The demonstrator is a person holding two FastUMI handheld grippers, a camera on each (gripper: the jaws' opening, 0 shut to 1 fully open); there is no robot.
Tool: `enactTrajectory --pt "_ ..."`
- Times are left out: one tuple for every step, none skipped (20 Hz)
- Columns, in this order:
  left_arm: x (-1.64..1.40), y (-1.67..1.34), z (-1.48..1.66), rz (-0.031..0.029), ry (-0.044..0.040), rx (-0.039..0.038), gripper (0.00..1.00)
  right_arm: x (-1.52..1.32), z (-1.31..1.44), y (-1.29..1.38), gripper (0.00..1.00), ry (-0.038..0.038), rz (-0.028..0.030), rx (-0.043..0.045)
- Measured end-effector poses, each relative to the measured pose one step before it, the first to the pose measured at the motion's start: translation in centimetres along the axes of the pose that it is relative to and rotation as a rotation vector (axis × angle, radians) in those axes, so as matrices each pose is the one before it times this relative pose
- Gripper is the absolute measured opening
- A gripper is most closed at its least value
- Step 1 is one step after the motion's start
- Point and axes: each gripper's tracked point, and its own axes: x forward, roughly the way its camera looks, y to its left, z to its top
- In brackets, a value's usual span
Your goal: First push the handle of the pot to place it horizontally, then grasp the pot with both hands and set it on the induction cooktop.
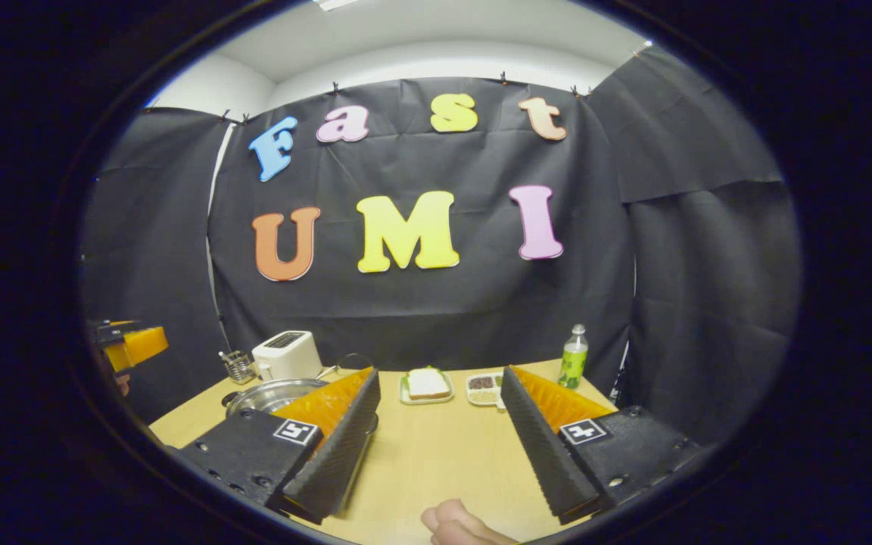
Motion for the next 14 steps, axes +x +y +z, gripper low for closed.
enactTrajectory --pt "-0.886 -0.963 0.844 -0.00655 -0.01956 -0.00092 0.97 -1.097 0.564 -0.452 1.00 -0.01213 -0.00229 -0.00379" --pt "-0.956 -1.088 1.068 -0.01159 -0.02402 -0.00953 0.97 -1.049 0.449 -0.411 1.00 -0.00831 -0.00142 -0.00466" --pt "-0.756 -1.283 0.663 -0.00607 -0.02076 -0.01273 0.97 -1.041 0.662 -0.276 1.00 -0.01295 0.00620 -0.00471" --pt "-0.989 -0.603 0.768 0.00024 -0.01596 -0.01149 0.97 -1.002 0.640 -0.463 1.00 -0.01314 -0.00130 -0.00305" --pt "-0.798 -0.812 0.549 -0.00635 -0.00863 -0.00471 0.97 -0.971 0.575 -0.477 1.00 -0.01148 -0.00562 -0.00323" --pt "-0.712 -0.723 0.236 -0.00896 -0.00342 0.00253 0.97 -1.067 0.752 -0.301 1.00 -0.01816 -0.00007 0.00104" --pt "-0.720 -0.752 0.141 -0.00836 -0.00238 0.01082 0.97 -1.012 0.850 -0.051 1.00 -0.01756 0.00431 0.00027" --pt "-0.462 -0.417 0.335 -0.00152 -0.00472 0.01037 0.97 -0.959 0.623 -0.295 1.00 -0.01447 -0.00212 0.00019" --pt "-0.400 -0.465 0.336 -0.00068 -0.01520 0.01130 0.97 -1.016 0.707 -0.241 1.00 -0.01344 -0.00028 0.00011" --pt "-0.223 -0.374 0.056 -0.00522 -0.00571 0.00763 0.97 -0.835 0.699 -0.206 1.00 -0.01215 -0.00108 0.00193" --pt "-0.438 -0.419 -0.181 -0.00326 0.00454 -0.00346 0.97 -0.862 0.565 -0.347 1.00 -0.00962 -0.00822 0.00060" --pt "-0.591 -0.391 -0.165 -0.00356 0.00198 -0.00624 0.97 -0.954 0.509 -0.296 1.00 -0.01260 -0.00378 -0.00384" --pt "-0.614 -0.131 0.141 0.00146 -0.00539 -0.00697 0.97 -0.754 0.501 -0.351 0.99 -0.01358 -0.00552 -0.00630" --pt "-0.742 0.044 0.278 0.00206 -0.01260 -0.00383 0.97 -0.777 0.308 -0.325 1.00 -0.01378 -0.00121 -0.00961"
